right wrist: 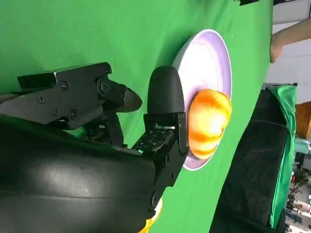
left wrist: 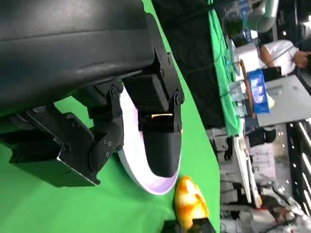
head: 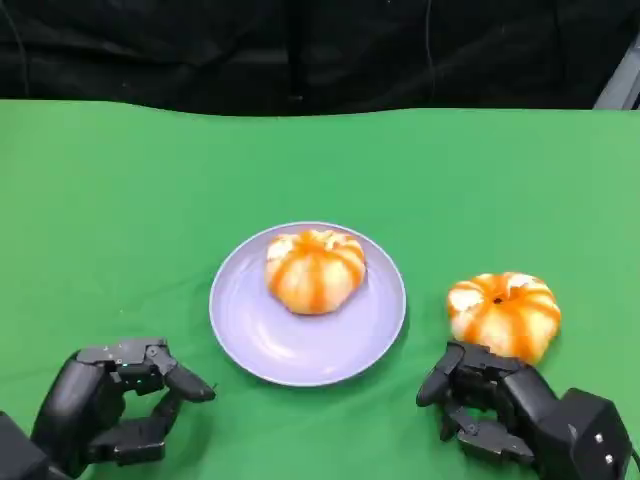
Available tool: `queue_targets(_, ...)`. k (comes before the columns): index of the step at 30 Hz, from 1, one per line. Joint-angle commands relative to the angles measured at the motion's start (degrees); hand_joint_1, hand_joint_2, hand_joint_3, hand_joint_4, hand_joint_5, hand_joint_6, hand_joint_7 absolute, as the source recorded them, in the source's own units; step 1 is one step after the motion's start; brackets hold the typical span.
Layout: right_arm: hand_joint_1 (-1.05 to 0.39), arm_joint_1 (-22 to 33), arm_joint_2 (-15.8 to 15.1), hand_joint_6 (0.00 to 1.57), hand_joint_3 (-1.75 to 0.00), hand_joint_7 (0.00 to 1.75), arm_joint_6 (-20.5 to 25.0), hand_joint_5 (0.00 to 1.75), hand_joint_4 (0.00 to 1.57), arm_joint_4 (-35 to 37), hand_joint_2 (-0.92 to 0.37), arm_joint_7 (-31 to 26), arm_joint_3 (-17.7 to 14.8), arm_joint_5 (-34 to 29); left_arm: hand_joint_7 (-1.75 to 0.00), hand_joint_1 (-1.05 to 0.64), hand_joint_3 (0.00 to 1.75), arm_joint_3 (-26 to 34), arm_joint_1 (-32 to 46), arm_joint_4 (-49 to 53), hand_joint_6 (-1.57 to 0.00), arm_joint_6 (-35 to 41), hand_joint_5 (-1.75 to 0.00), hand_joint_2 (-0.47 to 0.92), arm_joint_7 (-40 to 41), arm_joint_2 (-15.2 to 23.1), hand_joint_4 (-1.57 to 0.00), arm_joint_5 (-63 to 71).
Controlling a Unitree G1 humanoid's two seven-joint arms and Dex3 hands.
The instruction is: Grasp the bread from the table and place it into the plate.
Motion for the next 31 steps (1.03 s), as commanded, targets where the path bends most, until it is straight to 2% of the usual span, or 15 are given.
queue_targets(1, 0.02, 1.5, -0.9, 0.7, -0.63, 1.39, 0.8, 1.74, 0.66, 0.3, -0.89, 0.0, -0.3, -0.1, -1.27, 0.19, 1.34, -0.1, 0.6, 0.6, -0.98, -0.8, -1.56, 0.47, -0.8, 0.3, -0.91, -0.2)
queue_targets(9, 0.01, 1.6, -0.9, 0.7, -0.64, 1.39, 1.1, 1.75, 0.66, 0.3, -0.88, 0.5, -0.5, 0.4, -1.36, 0.17, 1.4, -0.5, 0.9, 0.4, -0.93, -0.2, -1.6, 0.45, -0.5, 0.0, -0.9, 0.4)
queue_targets(31, 0.0, 1.7, -1.3, 0.7, -0.63, 1.38, 0.9, 1.75, 0.66, 0.2, -0.89, 0.6, -0.6, 0.2, -1.32, 0.19, 1.37, -0.8, 1.0, 0.5, -0.95, -0.7, -1.58, 0.47, 0.9, 0.1, -0.89, 1.1)
